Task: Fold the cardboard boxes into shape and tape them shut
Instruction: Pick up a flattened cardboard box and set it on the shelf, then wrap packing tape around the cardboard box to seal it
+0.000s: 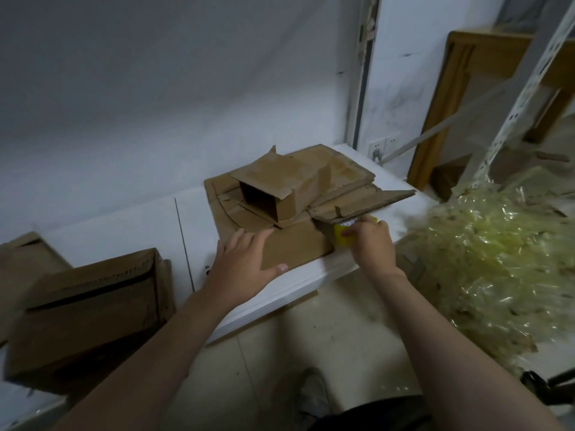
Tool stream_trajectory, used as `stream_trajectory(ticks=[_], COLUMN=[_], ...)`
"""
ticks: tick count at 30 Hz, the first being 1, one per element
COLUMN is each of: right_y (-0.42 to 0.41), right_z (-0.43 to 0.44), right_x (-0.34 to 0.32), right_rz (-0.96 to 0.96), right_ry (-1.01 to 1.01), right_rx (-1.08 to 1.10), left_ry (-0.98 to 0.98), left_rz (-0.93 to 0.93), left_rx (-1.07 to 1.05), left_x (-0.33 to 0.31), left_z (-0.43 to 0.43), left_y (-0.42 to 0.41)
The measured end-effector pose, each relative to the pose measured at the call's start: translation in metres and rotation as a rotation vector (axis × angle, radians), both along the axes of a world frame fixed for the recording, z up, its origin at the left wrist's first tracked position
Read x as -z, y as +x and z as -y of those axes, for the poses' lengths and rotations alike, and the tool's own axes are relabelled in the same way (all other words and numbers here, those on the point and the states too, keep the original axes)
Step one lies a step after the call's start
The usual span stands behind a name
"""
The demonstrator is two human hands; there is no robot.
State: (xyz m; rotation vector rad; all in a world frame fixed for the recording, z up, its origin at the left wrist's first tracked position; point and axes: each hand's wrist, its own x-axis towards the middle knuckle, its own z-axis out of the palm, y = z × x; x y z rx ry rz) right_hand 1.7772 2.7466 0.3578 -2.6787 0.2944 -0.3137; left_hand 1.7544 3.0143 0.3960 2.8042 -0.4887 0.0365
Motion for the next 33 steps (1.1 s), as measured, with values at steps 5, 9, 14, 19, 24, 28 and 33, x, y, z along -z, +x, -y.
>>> stream_trajectory(ticks=[5,9,14,19,24,28,33], right_y=[-0.028,-0.049,-0.057,-0.052,-0.043,-0.036,-0.009], right_z=[-0.026,-0.075,-0.16,-0.233,-0.301,-0.341,-0.351], right_x=[-0.038,-0.079,-0.116,-0.13,-0.129,-0.127,-0.13], right_rz=[-0.004,-0.035,0.034,0.058,0.05,0.053,0.049], right_ry=[0.115,0.745,1.18,1.268,1.264,1.189,0.799], right_rx=[0.001,-0.201,-0.491,-0.721,-0.86,-1.001,-1.07], left_ry=[-0.056,-0.137,-0.33,-0.567,-0.735,-0.951,-1.089], left_rz=[-0.031,0.011,0.066,0.039,0.031,0.087,0.111], left_rx=[0.033,0.016,-0.028,-0.099,-0.319,-0.493,-0.531], left_x=[-0.015,-0.03,-0.058,-0.085,-0.093,-0.097,-0.087], left_z=[-0.008,-0.039,-0.105,-0.18,-0.233,-0.277,-0.299], left_y=[-0.016,-0.027,-0.031,-0.043,-0.059,-0.064,-0.064])
